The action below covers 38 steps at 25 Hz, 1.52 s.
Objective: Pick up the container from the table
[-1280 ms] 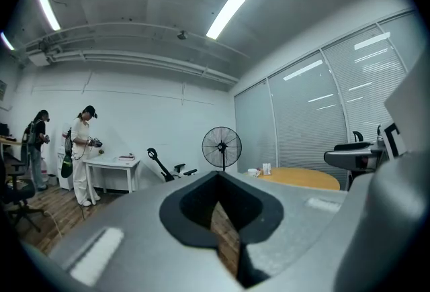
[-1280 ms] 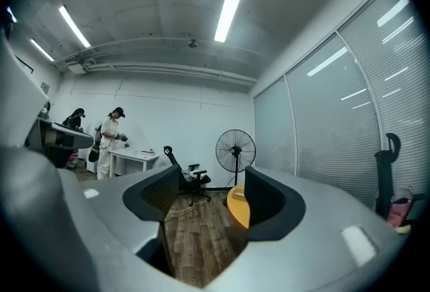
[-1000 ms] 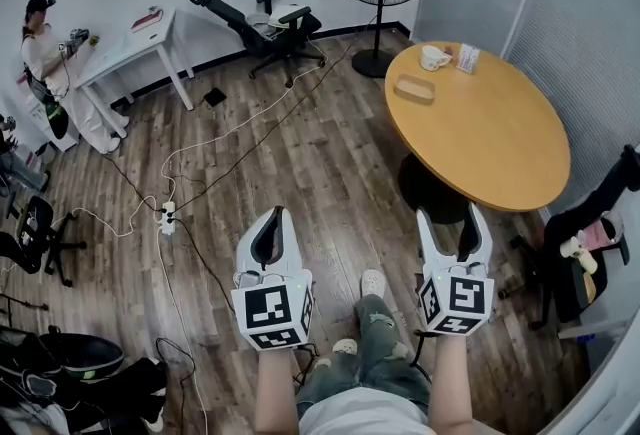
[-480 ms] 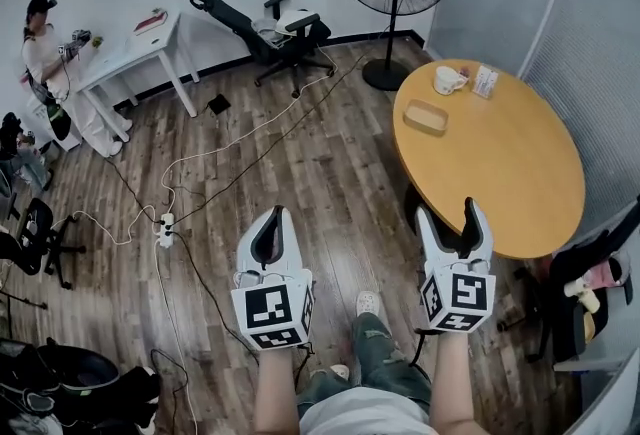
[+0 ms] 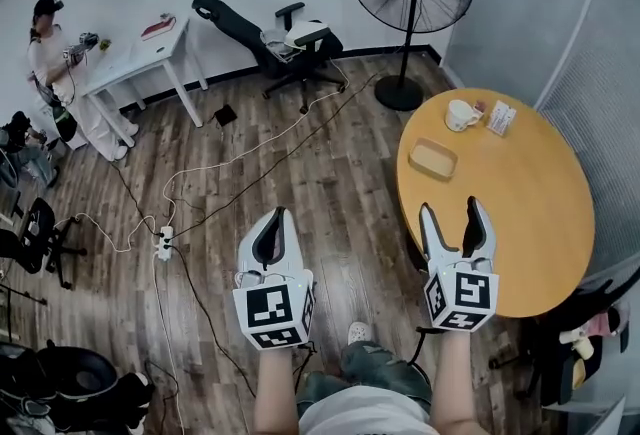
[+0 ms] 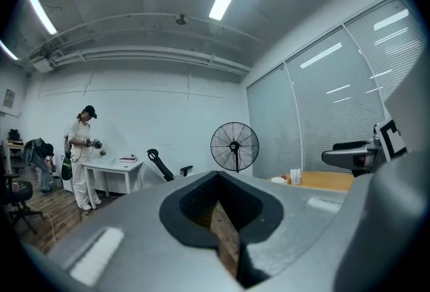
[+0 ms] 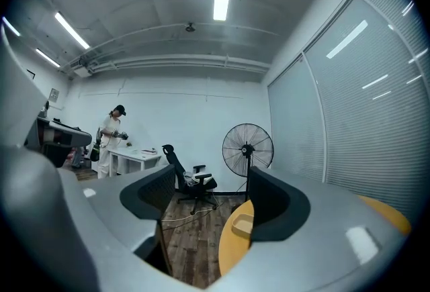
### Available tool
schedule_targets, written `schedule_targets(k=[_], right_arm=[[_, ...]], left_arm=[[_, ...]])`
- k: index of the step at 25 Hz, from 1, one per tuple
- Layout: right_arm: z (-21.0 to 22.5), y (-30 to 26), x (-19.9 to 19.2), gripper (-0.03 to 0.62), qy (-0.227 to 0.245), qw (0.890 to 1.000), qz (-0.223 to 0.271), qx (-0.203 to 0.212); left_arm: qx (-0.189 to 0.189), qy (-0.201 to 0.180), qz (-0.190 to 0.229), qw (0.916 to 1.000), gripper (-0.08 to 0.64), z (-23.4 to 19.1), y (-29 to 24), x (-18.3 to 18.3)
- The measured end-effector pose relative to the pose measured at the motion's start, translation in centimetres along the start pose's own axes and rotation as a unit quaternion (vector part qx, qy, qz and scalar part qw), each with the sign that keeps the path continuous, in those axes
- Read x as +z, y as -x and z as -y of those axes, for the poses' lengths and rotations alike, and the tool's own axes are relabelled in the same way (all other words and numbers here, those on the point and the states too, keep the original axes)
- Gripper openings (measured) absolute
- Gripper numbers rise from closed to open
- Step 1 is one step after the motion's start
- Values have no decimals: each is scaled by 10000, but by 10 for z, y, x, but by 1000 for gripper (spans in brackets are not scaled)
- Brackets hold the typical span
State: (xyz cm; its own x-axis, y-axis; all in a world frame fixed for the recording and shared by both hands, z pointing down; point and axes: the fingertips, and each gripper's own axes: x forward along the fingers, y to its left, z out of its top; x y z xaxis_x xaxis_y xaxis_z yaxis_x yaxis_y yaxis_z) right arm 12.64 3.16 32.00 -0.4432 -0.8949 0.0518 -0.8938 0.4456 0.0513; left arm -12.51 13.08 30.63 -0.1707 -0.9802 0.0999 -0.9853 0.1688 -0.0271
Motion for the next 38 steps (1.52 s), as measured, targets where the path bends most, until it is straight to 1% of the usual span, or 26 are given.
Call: schedule_targets(k=[3,12,17,23,30,38], right_arm=[[19,-28,2,339,-14,10000,52,13],[58,-83,-13,336,-94,9999,-79,27],[64,-107,-13,331,-131,9998,-166,-14],[70,-142,-26,330,-122,9996,-253,-63],[79,-196,-24,328,-140,9989,-310,-311],[94,-264,-14,328,-145,9971,-260,-704]], left_arm=[[23,0,13,10000,0,8,-32,5],[-19,-65,-63,10000,0,32,-96,5],[-67,-77,-163,9998,0,31,-123,7],[-162,-86,-225,9996,0,29,-166,-2],[-453,-123,-272,9985,0,23,-233,1],[-876,-188,-171,9958,0,17,-326,20]])
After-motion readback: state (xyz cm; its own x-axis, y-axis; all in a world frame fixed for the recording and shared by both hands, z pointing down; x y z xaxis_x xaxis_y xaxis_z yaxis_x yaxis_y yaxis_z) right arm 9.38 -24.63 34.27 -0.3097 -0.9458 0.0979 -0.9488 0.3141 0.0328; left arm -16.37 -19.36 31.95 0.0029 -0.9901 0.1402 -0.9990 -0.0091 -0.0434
